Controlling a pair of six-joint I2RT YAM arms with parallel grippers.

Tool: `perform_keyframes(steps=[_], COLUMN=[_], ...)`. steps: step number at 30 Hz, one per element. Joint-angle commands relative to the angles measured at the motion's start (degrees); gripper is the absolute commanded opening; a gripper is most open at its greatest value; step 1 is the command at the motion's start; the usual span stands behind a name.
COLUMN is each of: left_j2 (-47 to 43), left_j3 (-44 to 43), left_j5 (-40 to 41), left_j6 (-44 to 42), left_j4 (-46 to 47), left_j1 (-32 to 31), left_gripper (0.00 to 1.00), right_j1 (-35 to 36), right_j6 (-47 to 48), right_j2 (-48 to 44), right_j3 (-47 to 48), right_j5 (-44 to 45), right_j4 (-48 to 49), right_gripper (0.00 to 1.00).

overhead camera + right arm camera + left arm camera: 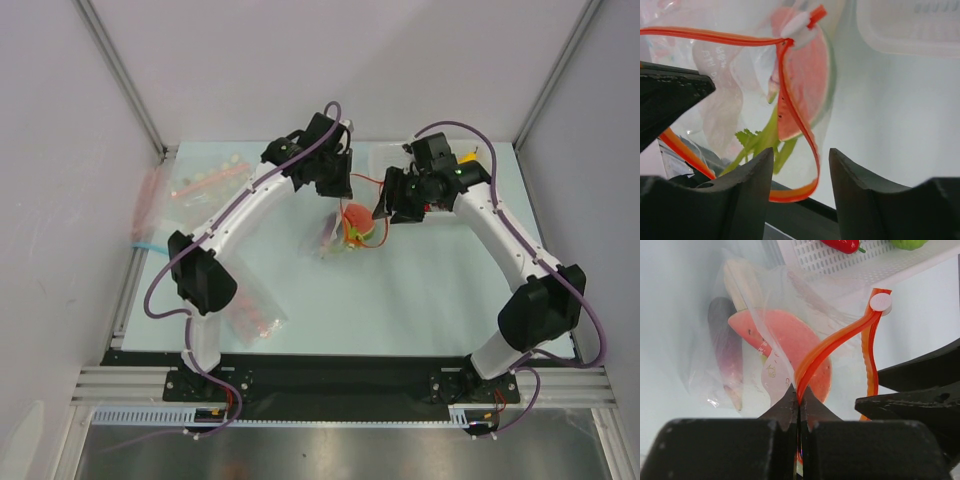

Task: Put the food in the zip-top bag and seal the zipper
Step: Place the fake fruit in the zipper food storage bag, then adjust the zipper food storage bag at the center of the board.

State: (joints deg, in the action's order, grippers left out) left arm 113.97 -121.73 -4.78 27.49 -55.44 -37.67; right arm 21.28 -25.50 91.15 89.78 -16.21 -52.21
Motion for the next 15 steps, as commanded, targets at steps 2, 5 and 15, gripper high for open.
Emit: perform_keyframes(steps=[2, 5, 15], left_j2=[-4.5, -4.9, -7.5], left_j3=[-1.1, -0.7, 2.8], left_j5=[-0.8, -0.5, 2.0], left_j6=[-0.1, -0.4, -2.6], left_j4=[2.0, 1.7, 0.1], left_j1=[1.0, 1.5, 2.8], left_gripper=[0.0, 0.0, 0.0], right_j1=[1.2, 1.2, 2.9], right_j6=[-1.8, -2.0, -0.7], right_j2=[1.0, 1.2, 5.7], right_j3=[1.0, 2.8, 17.4], right_j5=[-0.6, 0.4, 1.9], right_j4=[5.6, 5.8, 5.6], right_gripper=[0.41, 0.17, 0.0])
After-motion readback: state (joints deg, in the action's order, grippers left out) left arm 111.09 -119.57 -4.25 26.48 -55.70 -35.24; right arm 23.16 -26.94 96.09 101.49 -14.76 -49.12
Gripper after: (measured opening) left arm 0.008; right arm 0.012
